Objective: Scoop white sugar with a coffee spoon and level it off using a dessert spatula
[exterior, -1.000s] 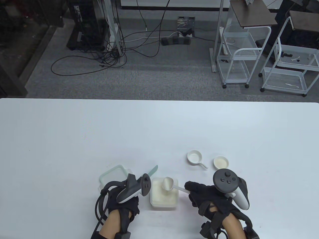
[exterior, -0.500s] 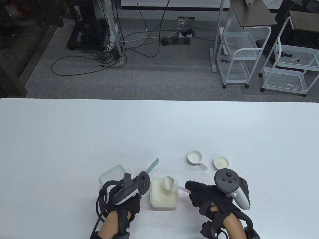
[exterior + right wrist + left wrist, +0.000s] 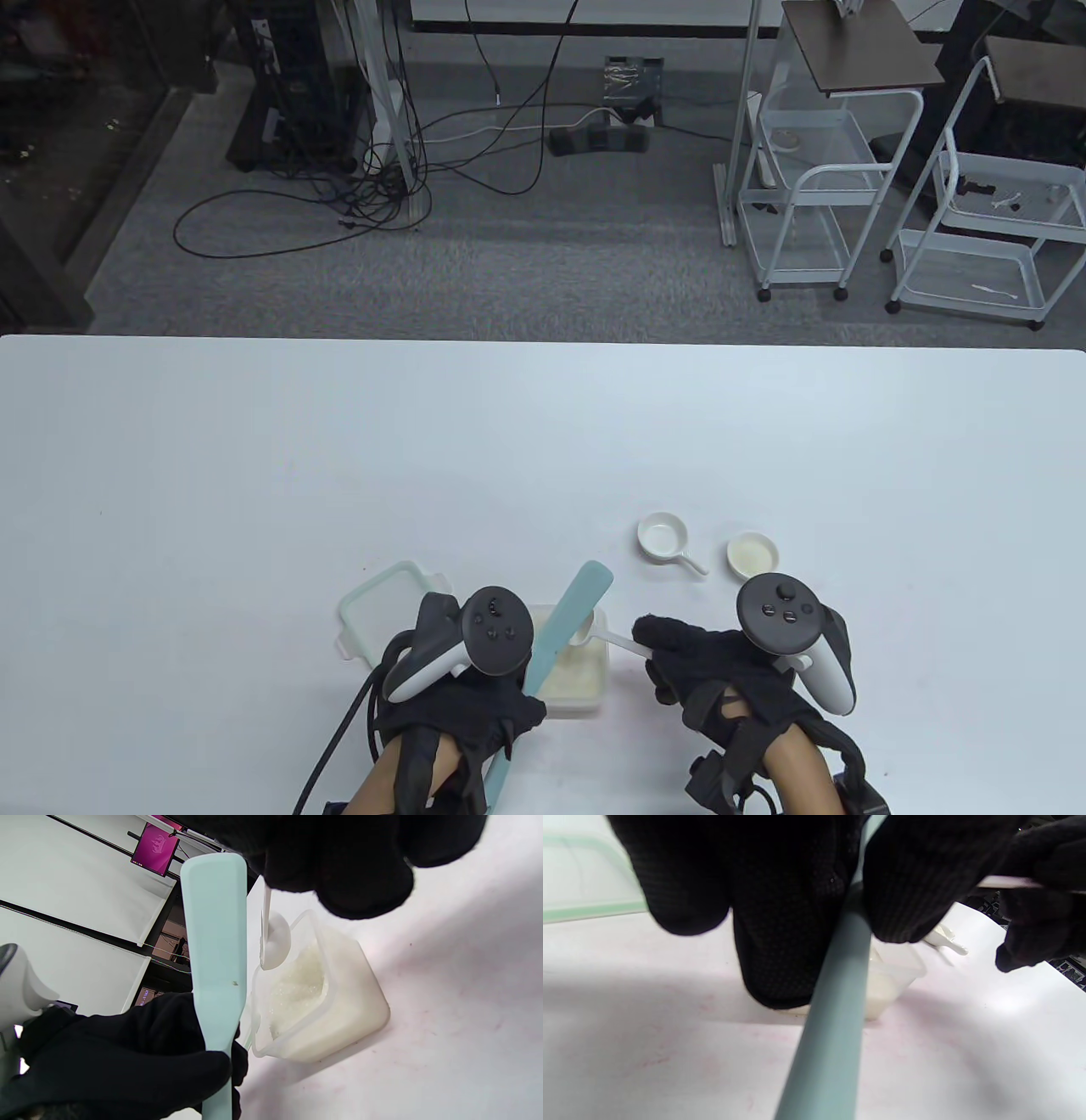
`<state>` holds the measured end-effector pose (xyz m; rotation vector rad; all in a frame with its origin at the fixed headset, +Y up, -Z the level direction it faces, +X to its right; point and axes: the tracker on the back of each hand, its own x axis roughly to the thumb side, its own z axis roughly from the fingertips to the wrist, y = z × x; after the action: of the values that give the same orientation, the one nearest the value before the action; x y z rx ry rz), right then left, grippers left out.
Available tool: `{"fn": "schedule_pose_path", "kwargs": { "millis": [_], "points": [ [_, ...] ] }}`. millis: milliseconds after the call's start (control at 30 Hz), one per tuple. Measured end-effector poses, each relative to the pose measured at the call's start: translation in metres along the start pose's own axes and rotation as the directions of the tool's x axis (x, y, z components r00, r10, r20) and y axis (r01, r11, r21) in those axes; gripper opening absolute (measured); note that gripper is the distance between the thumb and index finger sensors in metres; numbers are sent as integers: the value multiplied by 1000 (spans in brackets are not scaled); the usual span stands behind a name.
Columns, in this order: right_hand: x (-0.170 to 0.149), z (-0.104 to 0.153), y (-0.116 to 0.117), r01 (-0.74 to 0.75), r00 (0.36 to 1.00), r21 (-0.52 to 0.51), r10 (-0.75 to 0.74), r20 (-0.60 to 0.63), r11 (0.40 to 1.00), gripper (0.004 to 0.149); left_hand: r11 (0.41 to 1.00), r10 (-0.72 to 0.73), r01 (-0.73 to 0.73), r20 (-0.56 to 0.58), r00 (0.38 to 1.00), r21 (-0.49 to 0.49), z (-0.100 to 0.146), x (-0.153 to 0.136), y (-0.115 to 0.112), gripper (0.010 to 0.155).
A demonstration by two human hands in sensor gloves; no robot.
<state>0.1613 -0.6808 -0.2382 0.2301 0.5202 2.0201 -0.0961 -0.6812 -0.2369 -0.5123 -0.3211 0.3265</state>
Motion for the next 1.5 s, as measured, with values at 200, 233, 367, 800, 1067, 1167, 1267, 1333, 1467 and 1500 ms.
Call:
{"fn": "schedule_pose_path", "kwargs": {
  "millis": [200,233,367,800,1067,1167,1267,1333,1467,1500],
  "points": [
    [-3,0,-3,61,998,18,-61,7,998,48,1000,-13,13,-10,1000,-6,-3,1,-4,66],
    [-4,0,-3,66,998,19,-66,7,998,48,1000,-15,15,-9,1000,-6,-3,1,-4,66],
    [-6,-1,-4,92,996,29,-92,8,995,48,1000,-28,28,-14,1000,-7,-3,3,-6,65],
    [-7,0,-5,125,992,57,-125,-3,991,48,996,-84,81,-104,991,-31,-6,-7,-5,65],
    [-8,0,-5,106,994,52,-105,-27,993,48,991,-134,132,-135,982,-25,-4,-10,-2,65],
    [-8,0,-6,108,994,51,-107,-25,993,48,991,-134,132,-136,982,-23,-4,-10,-1,65],
    [-8,1,-6,111,994,58,-110,-26,992,48,991,-130,131,-139,982,-4,-3,-11,0,65],
    [-8,1,-7,116,993,59,-115,-22,992,48,986,-154,162,-157,975,36,0,-11,4,64],
    [-8,3,-9,123,992,61,-123,-14,990,48,959,-212,245,-212,954,145,5,-14,12,63],
    [-8,3,-9,124,992,62,-124,-13,990,48,956,-207,244,-215,954,160,6,-15,13,63]
  ]
}}
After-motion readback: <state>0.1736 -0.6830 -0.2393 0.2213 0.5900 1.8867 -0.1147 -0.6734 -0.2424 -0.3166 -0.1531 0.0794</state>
